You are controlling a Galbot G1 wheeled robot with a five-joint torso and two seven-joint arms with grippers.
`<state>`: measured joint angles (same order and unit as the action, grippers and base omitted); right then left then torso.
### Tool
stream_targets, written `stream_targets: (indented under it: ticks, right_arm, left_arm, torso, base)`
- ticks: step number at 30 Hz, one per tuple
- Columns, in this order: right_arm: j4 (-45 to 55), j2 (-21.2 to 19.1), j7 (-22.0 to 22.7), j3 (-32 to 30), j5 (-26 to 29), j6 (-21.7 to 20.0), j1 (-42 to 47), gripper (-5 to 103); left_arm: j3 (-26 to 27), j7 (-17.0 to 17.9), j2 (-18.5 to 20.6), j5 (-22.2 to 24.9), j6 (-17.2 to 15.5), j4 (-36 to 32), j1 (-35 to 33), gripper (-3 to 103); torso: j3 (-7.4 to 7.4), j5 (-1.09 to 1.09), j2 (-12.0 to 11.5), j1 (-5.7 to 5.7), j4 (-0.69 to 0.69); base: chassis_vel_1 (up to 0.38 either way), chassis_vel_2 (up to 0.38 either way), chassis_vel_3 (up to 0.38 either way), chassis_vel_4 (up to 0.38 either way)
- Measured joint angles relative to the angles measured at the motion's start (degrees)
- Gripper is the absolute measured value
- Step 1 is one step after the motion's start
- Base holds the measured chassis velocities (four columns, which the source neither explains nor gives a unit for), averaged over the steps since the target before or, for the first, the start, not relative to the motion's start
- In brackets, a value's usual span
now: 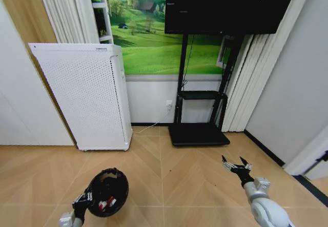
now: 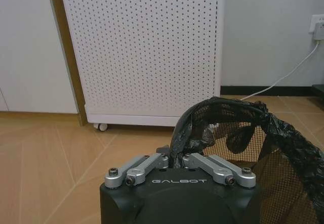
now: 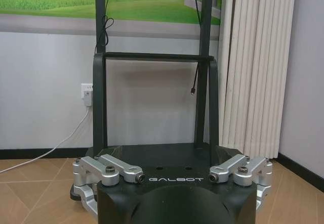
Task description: Pick up the trash bin and place the garbage on the floor into it.
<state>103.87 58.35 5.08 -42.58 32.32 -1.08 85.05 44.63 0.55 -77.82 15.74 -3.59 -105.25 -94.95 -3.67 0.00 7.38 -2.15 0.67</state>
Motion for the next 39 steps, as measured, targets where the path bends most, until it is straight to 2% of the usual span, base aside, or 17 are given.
stream_targets:
  ticks: [15,16,17,19,20,22,24,26,27,28,29,30,32,34,37,38,39]
  right_arm:
    - [0.0,0.0,0.0,0.0,0.0,0.0,0.0,100]
    - [0.0,0.0,0.0,0.0,0.0,0.0,0.0,100]
    - [0.0,0.0,0.0,0.0,0.0,0.0,0.0,100]
    - [0.0,0.0,0.0,0.0,0.0,0.0,0.0,100]
    - [0.0,0.0,0.0,0.0,0.0,0.0,0.0,100]
    - [0.0,0.0,0.0,0.0,0.0,0.0,0.0,100]
    - [0.0,0.0,0.0,0.0,0.0,0.0,0.0,100]
    - [0.0,0.0,0.0,0.0,0.0,0.0,0.0,100]
    - [0.0,0.0,0.0,0.0,0.0,0.0,0.0,100]
    - [0.0,0.0,0.0,0.0,0.0,0.0,0.0,100]
    - [0.0,0.0,0.0,0.0,0.0,0.0,0.0,100]
    - [0.0,0.0,0.0,0.0,0.0,0.0,0.0,100]
    - [0.0,0.0,0.0,0.0,0.0,0.0,0.0,100]
    - [0.0,0.0,0.0,0.0,0.0,0.0,0.0,100]
    - [0.0,0.0,0.0,0.0,0.0,0.0,0.0,100]
    - [0.0,0.0,0.0,0.0,0.0,0.0,0.0,100]
    - [0.0,0.0,0.0,0.0,0.0,0.0,0.0,100]
  left_arm:
    - [-0.5,-0.5,-0.4,1.7,1.4,3.1,-1.1,6]
    - [-0.2,-0.5,-0.1,2.1,1.4,3.0,-1.3,10]
    - [0.0,-0.5,0.0,2.2,1.5,2.9,-1.3,10]
    - [0.5,-0.6,0.3,2.1,2.1,2.3,-1.4,21]
    - [0.5,-0.6,0.3,2.1,2.1,2.3,-1.4,21]
    - [0.9,-0.6,0.5,2.0,2.4,2.1,-1.2,32]
    - [1.1,-0.6,0.6,1.8,2.6,2.1,-1.1,32]
    - [1.5,-0.9,0.8,1.3,3.5,2.4,-0.7,43]
    - [1.5,-0.9,0.8,1.3,3.5,2.4,-0.7,43]
    - [1.7,-1.0,0.9,1.0,3.9,2.5,-0.6,48]
    - [2.1,-1.0,1.0,0.6,4.2,2.3,-0.4,59]
    - [2.1,-1.0,1.0,0.6,4.2,2.3,-0.4,59]
    - [2.9,-1.6,1.3,0.5,4.6,0.4,-0.1,70]
    - [3.2,-1.9,1.5,0.9,4.6,-0.7,0.1,70]
    - [4.0,-2.1,2.9,3.4,4.0,-5.0,2.7,86]
    - [4.0,-2.1,2.9,3.4,4.0,-5.0,2.7,86]
    - [4.1,-2.1,3.5,3.9,3.6,-6.1,4.0,91]
  torso:
    - [0.0,0.0,0.0,0.0,-0.01]
    - [0.0,-0.01,0.0,0.0,-0.01]
    - [0.0,0.0,0.0,0.0,-0.01]
    - [0.0,0.0,0.0,0.0,-0.01]
    - [0.0,0.0,0.0,0.0,-0.01]
    - [0.0,0.0,0.0,0.0,-0.01]
    - [0.0,0.0,0.0,0.0,0.0]
    - [0.0,0.0,0.0,0.0,0.0]
    - [0.0,0.0,0.0,0.0,0.0]
    - [0.0,0.0,0.0,0.0,0.0]
    - [0.0,-0.01,0.0,0.0,-0.01]
    - [0.0,-0.01,0.0,0.0,-0.01]
    - [0.0,-0.01,0.0,0.0,-0.01]
    - [0.0,0.0,0.0,0.0,-0.01]
    - [0.0,0.0,0.0,0.0,-0.01]
    - [0.0,0.0,0.0,0.0,-0.01]
    - [0.0,0.01,0.0,0.0,0.0]
  base:
    - [0.0,0.0,0.0,0.0]
    - [0.0,0.0,0.0,0.0]
    - [0.0,0.0,0.0,0.0]
    - [0.0,0.0,0.0,0.0]
    - [0.0,0.0,0.0,0.0]
    - [0.0,0.0,0.0,0.0]
    - [0.0,0.0,0.0,0.0]
    - [0.0,0.0,0.0,0.0]
    - [0.0,0.0,0.0,0.0]
    - [0.0,0.0,0.0,0.0]
    - [0.0,0.0,0.0,0.0]
    - [0.0,0.0,0.0,0.0]
    - [0.0,0.0,0.0,0.0]
    - [0.0,0.0,0.0,0.0]
    - [0.0,0.0,0.0,0.0]
    - [0.0,0.0,0.0,0.0]
    - [0.0,0.0,0.0,0.0]
